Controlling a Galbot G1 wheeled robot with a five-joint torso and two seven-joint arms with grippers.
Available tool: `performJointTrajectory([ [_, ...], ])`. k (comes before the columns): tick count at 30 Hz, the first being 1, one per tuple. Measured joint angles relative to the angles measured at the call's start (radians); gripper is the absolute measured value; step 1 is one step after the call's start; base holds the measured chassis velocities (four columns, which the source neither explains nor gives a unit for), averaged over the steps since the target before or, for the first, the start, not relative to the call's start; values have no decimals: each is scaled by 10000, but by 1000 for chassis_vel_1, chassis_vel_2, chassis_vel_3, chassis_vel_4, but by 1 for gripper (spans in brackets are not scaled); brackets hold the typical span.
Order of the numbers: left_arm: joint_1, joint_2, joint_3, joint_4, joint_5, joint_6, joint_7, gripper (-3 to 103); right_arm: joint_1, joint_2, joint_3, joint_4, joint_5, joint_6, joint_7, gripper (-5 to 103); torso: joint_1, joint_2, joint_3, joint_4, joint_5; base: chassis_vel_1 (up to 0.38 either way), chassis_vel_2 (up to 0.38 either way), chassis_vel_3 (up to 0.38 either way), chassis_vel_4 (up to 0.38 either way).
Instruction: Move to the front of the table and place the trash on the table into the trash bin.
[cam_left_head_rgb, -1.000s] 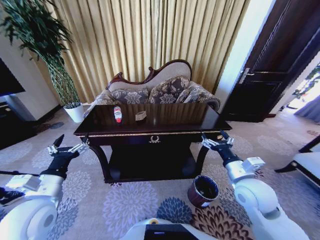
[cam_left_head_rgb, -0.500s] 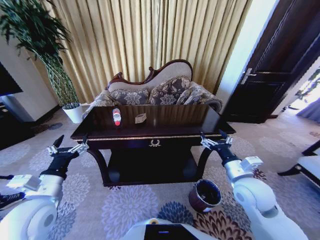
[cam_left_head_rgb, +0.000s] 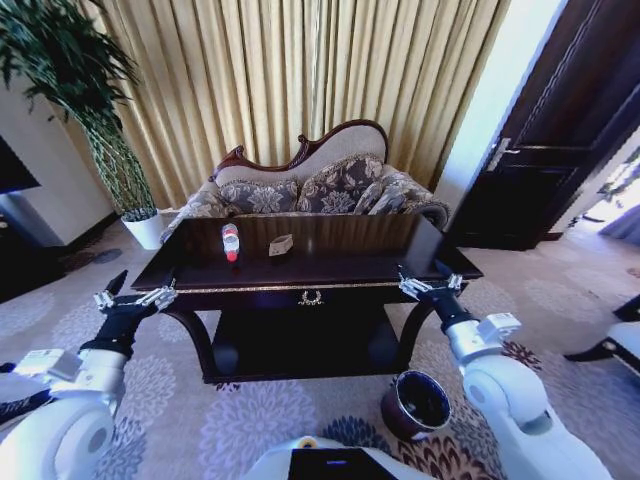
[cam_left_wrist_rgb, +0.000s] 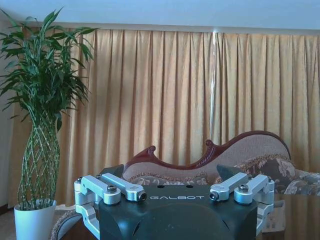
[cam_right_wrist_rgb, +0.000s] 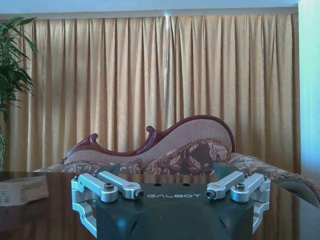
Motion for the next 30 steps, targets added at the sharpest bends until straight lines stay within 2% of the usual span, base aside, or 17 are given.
performJointTrajectory([
  [16, 12, -16, 20, -6, 2, -12, 1, 100, 29, -41, -18, 3, -55, 4, -7, 100, 0, 0, 0, 0, 0, -109, 105, 106, -108],
  [23, 53, -40, 10, -41, -7, -12, -53, 100, 132, -132, -171, -35, -88, -200, 216, 100, 1, -1, 0, -1, 1, -71, 68, 73, -71],
  [28, 90, -87, -3, -107, -14, -12, -82, 100, 334, -554, -390, -138, 239, -379, 323, 100, 2, -1, 1, -1, 2, -10, 7, 6, -6],
  [30, 112, -132, -2, -177, -15, -12, -92, 100, 656, -1024, -512, -197, 1036, -474, 329, 100, -1, 1, -2, 0, 2, 0, 0, 0, 0],
])
